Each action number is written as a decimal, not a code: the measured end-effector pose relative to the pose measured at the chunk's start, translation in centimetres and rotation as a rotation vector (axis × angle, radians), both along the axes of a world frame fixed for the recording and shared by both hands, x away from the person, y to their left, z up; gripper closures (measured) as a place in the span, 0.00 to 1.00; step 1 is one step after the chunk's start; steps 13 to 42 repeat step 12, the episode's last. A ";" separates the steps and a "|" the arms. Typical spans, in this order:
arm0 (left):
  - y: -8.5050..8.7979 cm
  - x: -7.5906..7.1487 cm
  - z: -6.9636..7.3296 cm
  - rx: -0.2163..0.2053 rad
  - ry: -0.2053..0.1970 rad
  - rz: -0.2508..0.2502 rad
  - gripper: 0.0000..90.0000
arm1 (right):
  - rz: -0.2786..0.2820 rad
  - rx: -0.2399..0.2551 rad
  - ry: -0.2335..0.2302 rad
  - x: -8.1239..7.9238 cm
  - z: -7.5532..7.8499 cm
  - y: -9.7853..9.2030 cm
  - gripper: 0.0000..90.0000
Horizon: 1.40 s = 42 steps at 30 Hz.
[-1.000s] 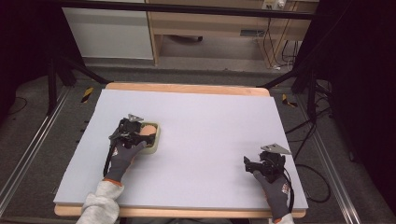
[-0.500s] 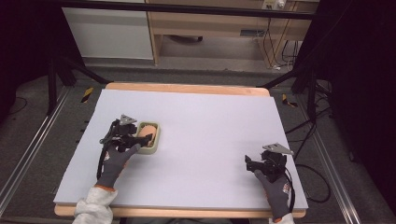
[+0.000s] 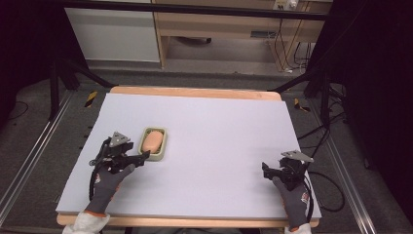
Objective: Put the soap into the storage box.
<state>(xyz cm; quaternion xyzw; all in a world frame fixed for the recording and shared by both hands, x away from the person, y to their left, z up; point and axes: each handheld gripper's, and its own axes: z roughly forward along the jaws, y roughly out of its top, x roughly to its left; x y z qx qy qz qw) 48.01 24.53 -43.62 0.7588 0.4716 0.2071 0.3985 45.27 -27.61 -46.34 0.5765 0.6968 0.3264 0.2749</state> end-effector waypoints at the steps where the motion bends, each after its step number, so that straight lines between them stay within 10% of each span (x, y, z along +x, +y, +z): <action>1: 0.2 -0.2 -0.2 0.005 0.000 0.003 0.26 | -0.002 0.002 0.004 -0.1 0.0 0.0 0.07; 12: 3.2 -2.2 -2.0 0.024 0.016 0.023 0.23 | -0.012 -0.009 0.019 -0.2 -0.5 -0.6 0.07; 42: 3.2 -2.2 -2.0 0.024 0.016 0.023 0.23 | -0.012 -0.009 0.019 -0.2 -0.5 -0.6 0.07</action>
